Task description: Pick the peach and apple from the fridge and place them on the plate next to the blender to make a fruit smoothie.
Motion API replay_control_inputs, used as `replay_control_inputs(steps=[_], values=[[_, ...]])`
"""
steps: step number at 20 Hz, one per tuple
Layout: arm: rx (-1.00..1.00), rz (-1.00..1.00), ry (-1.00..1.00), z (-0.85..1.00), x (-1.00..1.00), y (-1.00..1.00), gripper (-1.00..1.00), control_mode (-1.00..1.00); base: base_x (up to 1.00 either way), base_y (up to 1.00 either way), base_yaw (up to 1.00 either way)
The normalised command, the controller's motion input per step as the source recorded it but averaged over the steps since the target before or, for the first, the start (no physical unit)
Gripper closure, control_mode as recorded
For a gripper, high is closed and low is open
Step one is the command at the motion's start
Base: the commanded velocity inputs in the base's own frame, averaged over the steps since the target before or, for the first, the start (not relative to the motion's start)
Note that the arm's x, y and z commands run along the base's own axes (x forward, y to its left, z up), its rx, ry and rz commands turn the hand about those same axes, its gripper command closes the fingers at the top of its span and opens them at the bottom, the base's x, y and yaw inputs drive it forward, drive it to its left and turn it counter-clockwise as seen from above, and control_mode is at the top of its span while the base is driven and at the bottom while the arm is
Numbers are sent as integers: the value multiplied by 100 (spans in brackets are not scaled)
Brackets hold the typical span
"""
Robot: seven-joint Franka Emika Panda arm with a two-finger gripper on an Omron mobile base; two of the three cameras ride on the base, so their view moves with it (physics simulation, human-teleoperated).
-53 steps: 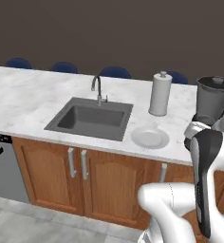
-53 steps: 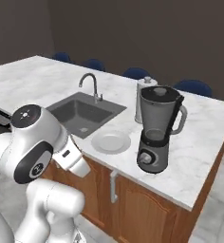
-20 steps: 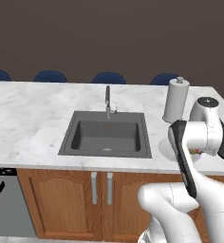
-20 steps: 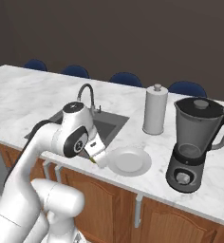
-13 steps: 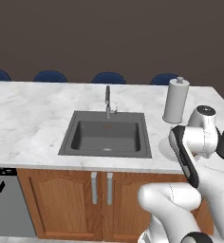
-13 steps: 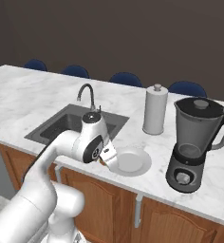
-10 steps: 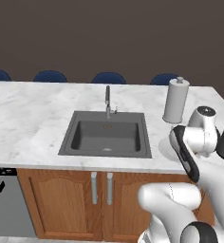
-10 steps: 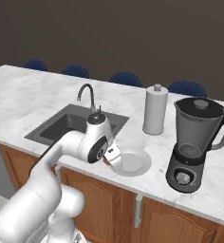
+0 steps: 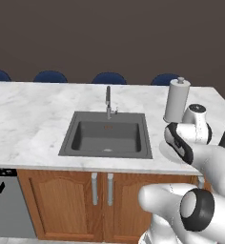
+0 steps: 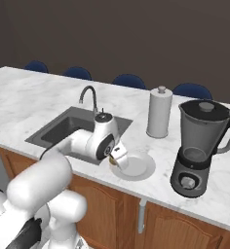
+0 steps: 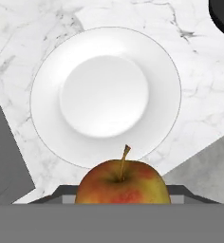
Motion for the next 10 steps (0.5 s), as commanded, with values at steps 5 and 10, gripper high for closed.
replay_control_inputs(steps=[5,10], values=[[0,0,3,-31,24,-18,100,-100,0,0,0],[0,0,4,-33,23,-15,100,-100,0,0,0]])
